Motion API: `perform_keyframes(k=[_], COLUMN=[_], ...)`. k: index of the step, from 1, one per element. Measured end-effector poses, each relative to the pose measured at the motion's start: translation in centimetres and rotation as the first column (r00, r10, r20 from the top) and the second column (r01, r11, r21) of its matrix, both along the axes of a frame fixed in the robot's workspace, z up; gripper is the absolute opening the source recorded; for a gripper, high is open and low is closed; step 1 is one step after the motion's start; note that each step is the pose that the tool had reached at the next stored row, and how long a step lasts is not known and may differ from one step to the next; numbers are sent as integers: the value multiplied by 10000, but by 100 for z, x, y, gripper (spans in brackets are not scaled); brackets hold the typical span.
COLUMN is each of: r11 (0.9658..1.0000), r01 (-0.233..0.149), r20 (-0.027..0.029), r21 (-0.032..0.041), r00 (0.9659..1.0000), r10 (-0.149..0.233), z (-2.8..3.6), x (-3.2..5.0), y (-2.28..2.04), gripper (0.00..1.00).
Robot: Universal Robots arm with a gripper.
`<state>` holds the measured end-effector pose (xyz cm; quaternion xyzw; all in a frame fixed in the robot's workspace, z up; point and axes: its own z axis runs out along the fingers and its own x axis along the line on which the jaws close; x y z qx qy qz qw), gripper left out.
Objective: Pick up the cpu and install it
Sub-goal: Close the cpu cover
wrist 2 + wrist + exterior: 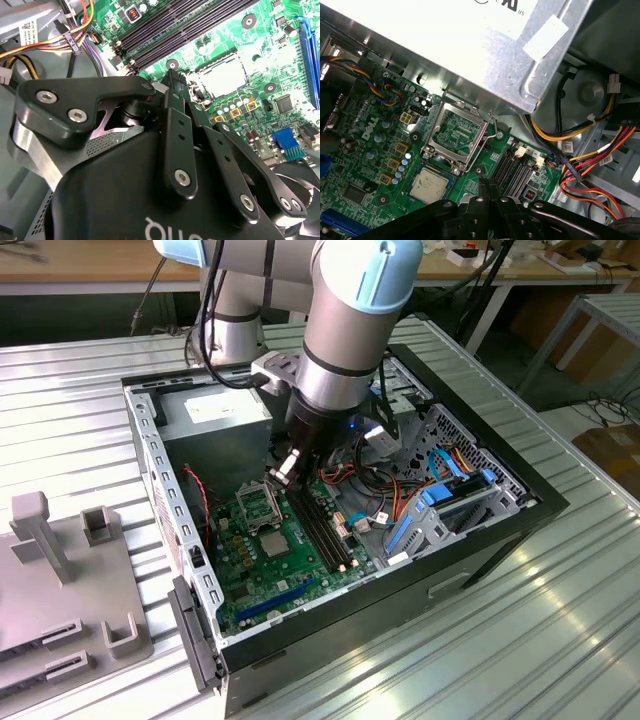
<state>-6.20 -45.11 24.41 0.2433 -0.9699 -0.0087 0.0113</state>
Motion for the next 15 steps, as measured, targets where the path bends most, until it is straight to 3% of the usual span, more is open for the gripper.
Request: perform_keyframes(k=[3, 4, 7, 15], r11=[10000, 10000, 9986, 9897], r01=[1, -70, -526, -1434], r20=[0, 0, -1, 0], r21=[-1, 0, -1, -1], r00=[10000, 10000, 9986, 9897], r10=[-1, 70, 526, 1434], z=[0, 0, -3, -23], x=[-3, -1, -1, -1], y=[9, 40, 57, 120], gripper=[13, 13, 13, 13])
